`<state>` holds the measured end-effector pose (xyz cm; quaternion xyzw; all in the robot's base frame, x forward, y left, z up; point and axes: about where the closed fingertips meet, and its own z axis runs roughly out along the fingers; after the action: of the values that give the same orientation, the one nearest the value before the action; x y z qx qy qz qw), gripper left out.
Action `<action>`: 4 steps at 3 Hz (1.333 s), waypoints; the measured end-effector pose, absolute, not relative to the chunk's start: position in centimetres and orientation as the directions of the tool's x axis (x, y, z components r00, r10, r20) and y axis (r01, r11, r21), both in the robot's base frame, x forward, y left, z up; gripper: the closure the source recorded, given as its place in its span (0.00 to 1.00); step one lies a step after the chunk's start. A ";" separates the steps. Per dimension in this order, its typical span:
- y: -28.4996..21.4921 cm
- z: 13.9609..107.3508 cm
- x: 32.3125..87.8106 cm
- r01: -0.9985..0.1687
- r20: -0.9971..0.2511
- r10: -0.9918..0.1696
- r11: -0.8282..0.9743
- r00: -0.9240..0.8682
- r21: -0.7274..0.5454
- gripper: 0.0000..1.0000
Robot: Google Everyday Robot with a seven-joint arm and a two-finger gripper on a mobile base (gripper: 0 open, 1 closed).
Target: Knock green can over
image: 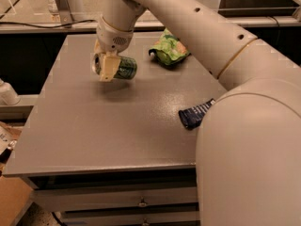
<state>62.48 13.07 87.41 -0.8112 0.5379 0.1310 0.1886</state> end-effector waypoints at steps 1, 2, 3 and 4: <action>12.7 87.0 63.1 -0.914 -0.382 -0.830 -0.369 0.406 -0.170 0.59; 12.7 86.9 63.6 -0.906 -0.376 -0.824 -0.385 0.423 -0.177 0.35; 13.0 86.8 63.7 -0.900 -0.386 -0.813 -0.398 0.436 -0.180 0.13; 13.3 86.7 63.8 -0.895 -0.400 -0.801 -0.408 0.446 -0.180 0.00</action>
Offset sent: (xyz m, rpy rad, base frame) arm 0.0140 -0.0088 -0.0022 -0.0429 -0.0361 0.0486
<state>63.75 13.33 86.74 -0.8295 0.5111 0.1264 0.1865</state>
